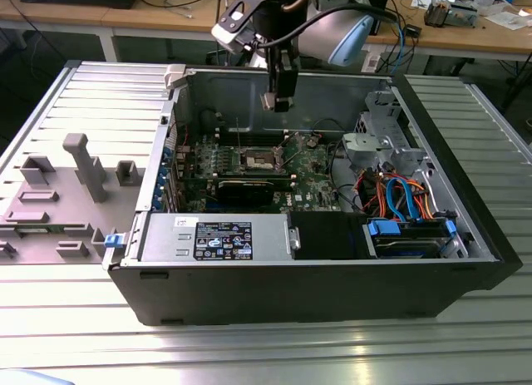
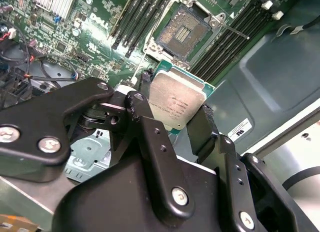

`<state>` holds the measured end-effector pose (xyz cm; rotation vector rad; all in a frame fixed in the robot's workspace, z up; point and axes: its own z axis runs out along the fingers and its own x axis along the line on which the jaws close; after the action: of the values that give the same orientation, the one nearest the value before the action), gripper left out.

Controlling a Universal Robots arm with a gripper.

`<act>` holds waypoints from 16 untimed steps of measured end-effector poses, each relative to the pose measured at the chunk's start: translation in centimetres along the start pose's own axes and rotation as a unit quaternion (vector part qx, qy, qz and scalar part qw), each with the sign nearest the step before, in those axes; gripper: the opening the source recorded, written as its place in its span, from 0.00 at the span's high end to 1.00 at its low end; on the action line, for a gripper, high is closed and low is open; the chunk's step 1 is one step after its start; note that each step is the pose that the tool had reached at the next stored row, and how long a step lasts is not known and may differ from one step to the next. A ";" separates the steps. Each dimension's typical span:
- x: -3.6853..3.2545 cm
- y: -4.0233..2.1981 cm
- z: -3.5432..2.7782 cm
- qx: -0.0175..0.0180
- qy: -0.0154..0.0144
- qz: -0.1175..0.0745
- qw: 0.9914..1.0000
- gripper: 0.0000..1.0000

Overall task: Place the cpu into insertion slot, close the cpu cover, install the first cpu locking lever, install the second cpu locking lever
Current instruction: 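Place the cpu into insertion slot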

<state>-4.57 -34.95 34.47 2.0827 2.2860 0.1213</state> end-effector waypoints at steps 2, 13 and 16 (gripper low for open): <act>0.00 0.00 0.03 0.000 0.000 0.003 1.000 0.46; 0.00 0.00 0.08 0.000 -0.001 0.005 1.000 0.46; 0.00 0.00 0.10 0.000 -0.001 0.005 1.000 0.46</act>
<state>-4.57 -34.94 34.36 2.0939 2.2747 0.1204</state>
